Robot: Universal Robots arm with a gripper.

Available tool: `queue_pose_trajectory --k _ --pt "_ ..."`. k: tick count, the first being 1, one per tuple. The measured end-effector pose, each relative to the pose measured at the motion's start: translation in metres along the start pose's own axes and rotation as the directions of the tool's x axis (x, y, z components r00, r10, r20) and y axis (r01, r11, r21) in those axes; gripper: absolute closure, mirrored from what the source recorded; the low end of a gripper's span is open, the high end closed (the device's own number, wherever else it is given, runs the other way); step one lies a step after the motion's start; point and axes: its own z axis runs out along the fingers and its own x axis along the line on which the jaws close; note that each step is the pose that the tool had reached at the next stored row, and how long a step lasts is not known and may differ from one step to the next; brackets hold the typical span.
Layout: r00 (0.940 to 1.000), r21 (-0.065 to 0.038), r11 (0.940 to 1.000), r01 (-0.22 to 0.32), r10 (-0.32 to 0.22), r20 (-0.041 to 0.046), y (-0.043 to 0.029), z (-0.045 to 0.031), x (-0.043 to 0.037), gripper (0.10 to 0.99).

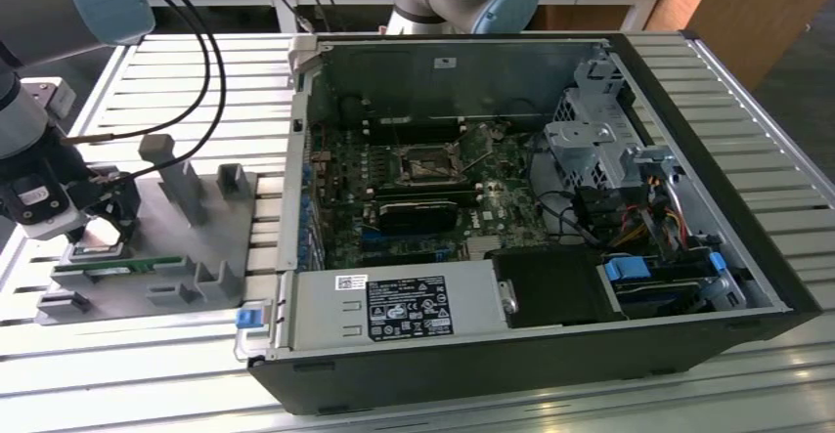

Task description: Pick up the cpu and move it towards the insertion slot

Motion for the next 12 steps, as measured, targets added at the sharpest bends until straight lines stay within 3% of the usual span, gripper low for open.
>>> queue_pose_trajectory --k 12 --pt "1.0000 0.000 1.0000 0.000 0.000 -0.0001 -0.0016 0.0001 0.0005 0.447"
